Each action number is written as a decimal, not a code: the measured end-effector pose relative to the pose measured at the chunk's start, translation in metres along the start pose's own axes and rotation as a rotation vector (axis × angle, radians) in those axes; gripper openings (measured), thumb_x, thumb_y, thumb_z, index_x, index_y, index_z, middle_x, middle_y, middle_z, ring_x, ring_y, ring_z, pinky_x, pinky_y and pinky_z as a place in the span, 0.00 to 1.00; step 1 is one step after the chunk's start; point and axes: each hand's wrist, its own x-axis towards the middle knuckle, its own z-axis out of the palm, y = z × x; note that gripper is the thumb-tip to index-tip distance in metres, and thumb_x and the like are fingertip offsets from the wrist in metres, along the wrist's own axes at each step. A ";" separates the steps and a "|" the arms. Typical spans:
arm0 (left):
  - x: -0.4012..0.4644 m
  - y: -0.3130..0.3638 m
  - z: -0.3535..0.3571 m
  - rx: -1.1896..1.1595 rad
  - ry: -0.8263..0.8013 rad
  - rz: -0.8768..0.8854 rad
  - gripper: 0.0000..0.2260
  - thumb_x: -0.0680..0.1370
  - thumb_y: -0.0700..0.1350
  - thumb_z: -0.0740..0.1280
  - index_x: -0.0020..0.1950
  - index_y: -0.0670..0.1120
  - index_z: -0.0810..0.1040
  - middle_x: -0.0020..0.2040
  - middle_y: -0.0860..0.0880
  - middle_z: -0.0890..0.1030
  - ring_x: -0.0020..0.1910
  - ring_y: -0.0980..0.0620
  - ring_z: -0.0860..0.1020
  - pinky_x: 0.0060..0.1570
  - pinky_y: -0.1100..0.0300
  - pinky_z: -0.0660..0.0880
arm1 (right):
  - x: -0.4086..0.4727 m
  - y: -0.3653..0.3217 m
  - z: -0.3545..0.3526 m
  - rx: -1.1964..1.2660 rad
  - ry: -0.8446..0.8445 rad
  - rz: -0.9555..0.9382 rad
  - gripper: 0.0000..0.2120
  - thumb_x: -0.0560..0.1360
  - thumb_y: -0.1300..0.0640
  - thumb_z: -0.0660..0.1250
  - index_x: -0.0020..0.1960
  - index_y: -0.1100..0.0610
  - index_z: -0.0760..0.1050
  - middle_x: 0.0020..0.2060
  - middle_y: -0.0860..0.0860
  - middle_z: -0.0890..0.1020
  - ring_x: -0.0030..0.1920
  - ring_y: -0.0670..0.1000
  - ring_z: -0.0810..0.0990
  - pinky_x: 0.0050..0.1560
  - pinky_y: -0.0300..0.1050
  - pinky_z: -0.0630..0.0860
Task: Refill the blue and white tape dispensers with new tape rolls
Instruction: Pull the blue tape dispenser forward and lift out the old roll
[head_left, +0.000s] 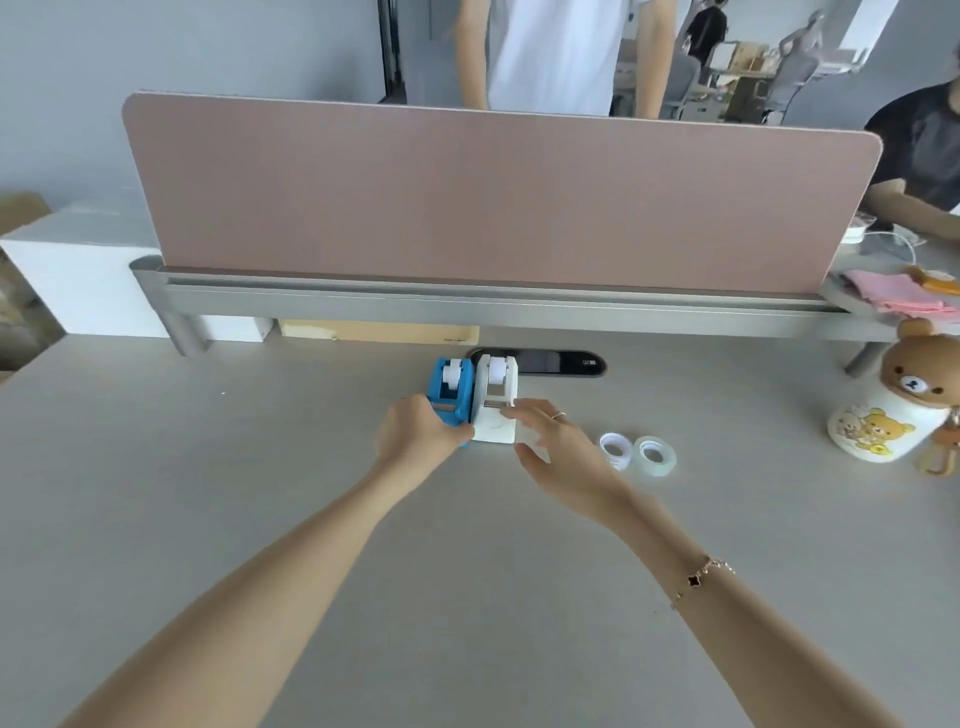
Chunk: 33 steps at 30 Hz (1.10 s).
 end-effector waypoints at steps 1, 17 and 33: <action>-0.003 -0.001 -0.001 -0.012 -0.006 -0.006 0.11 0.63 0.50 0.72 0.37 0.44 0.77 0.30 0.49 0.77 0.28 0.47 0.73 0.30 0.58 0.70 | -0.004 0.001 0.003 0.013 0.013 0.001 0.20 0.77 0.61 0.59 0.68 0.49 0.68 0.66 0.44 0.69 0.63 0.44 0.71 0.58 0.36 0.71; -0.079 -0.029 -0.054 0.130 -0.331 0.075 0.08 0.64 0.47 0.69 0.36 0.44 0.73 0.33 0.51 0.72 0.32 0.52 0.67 0.33 0.62 0.63 | -0.060 -0.020 0.020 0.113 -0.068 0.132 0.29 0.74 0.61 0.65 0.73 0.56 0.60 0.69 0.55 0.67 0.66 0.52 0.69 0.58 0.44 0.72; -0.081 -0.046 -0.036 -0.067 -0.561 0.266 0.29 0.67 0.39 0.78 0.63 0.51 0.70 0.55 0.58 0.77 0.54 0.60 0.77 0.50 0.74 0.73 | -0.068 0.000 0.025 0.315 -0.017 0.061 0.27 0.62 0.50 0.78 0.58 0.48 0.73 0.51 0.45 0.82 0.52 0.44 0.81 0.54 0.44 0.79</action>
